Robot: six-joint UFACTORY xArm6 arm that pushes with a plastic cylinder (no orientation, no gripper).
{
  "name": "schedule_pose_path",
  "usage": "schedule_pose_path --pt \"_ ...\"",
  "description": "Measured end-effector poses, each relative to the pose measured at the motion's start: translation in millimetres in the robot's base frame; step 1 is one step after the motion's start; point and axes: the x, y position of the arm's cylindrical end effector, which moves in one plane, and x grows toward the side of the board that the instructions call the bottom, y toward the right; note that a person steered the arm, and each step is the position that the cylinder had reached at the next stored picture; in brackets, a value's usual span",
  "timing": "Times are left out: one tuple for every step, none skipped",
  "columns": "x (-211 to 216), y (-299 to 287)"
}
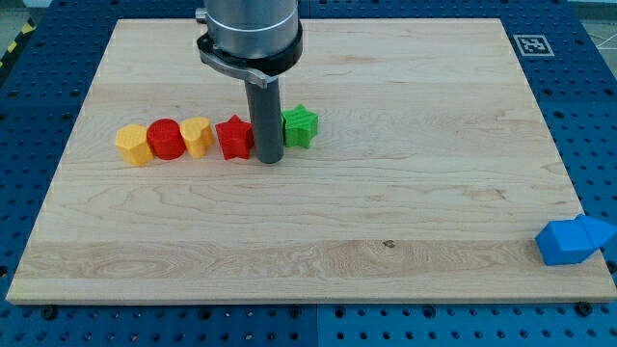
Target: Push blue triangle towards center
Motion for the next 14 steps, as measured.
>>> schedule_pose_path --pt "-1 2" --pt "5 18" --pt "18 45" --pt "28 85" --pt "29 146" --pt "68 177" --pt "126 202" --pt "147 247" --pt "163 279" --pt "163 316" --pt "160 364" --pt "160 373" --pt "157 372" --pt "148 359"
